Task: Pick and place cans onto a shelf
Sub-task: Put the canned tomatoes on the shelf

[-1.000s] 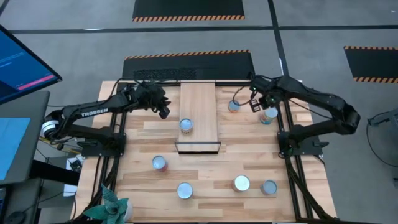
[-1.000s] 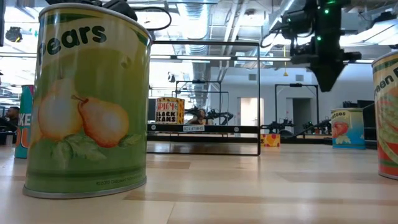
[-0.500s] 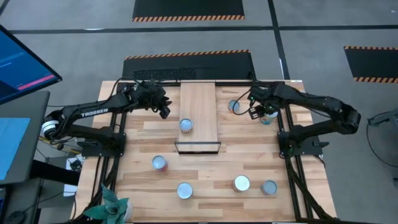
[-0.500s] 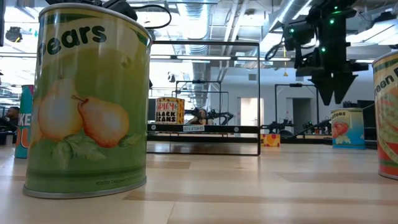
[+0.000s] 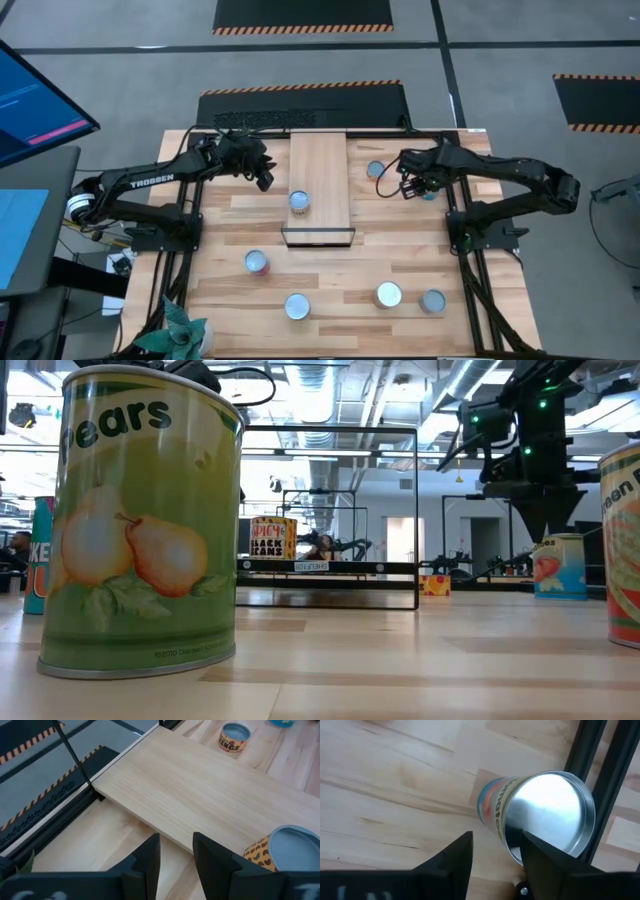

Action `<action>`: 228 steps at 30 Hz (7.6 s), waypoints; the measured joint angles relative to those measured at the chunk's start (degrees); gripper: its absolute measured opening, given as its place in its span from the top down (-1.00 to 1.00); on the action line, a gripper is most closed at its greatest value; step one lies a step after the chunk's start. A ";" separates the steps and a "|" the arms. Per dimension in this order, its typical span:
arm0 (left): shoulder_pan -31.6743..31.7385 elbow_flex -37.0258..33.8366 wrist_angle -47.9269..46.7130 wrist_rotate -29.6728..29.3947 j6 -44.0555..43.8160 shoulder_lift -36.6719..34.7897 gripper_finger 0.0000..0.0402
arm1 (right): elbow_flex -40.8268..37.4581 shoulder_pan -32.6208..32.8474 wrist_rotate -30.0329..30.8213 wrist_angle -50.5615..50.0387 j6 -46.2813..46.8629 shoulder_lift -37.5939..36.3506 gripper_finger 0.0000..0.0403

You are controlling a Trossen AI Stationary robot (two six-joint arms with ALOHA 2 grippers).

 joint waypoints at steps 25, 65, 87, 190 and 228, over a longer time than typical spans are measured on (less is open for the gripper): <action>0.00 -0.02 0.02 0.04 -0.02 0.00 0.49 | 9.51 0.14 2.02 2.77 -5.02 0.15 0.98; -1.42 -0.02 -7.24 -0.01 0.24 -0.24 0.49 | 69.80 -2.07 -13.27 4.94 -53.78 41.64 1.00; -1.42 -0.02 -7.82 -0.07 0.96 -0.24 0.49 | 72.12 -1.18 -9.05 1.63 -57.15 50.25 1.00; -1.41 -0.02 -8.04 1.20 2.28 -0.24 0.49 | 68.35 -2.48 -8.84 5.55 -56.01 50.18 0.43; -1.40 0.00 -7.72 1.24 2.62 -0.24 0.49 | 61.76 -2.77 -11.16 17.21 -53.88 50.25 0.42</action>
